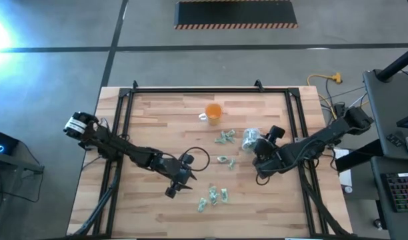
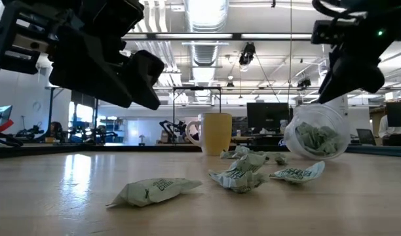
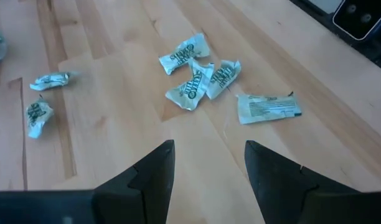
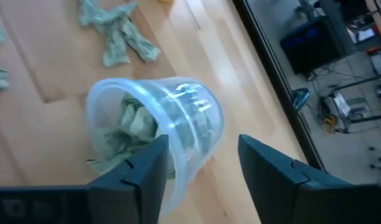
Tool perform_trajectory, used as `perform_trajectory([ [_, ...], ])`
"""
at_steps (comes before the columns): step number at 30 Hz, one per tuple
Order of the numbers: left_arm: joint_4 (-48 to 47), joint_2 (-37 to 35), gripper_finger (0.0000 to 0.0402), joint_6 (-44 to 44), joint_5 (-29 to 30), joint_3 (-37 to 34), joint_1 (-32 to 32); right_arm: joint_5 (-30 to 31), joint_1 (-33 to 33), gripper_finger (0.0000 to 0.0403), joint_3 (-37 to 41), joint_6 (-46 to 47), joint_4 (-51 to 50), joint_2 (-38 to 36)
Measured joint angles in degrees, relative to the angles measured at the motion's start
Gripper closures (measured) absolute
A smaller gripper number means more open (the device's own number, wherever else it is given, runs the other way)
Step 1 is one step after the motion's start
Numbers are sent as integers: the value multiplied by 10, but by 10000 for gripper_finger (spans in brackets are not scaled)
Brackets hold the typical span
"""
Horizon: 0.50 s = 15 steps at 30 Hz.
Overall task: Pick and place Stevia / Truvia into bins
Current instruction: Adjust the transparent container
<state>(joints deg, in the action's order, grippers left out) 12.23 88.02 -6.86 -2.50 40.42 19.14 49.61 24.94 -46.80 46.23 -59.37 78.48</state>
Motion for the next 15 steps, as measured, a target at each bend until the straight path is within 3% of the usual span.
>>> perform_trajectory([
  [15,-23,-2,224,0,5,0,0,-2,-38,200,54,-31,52,5],
])
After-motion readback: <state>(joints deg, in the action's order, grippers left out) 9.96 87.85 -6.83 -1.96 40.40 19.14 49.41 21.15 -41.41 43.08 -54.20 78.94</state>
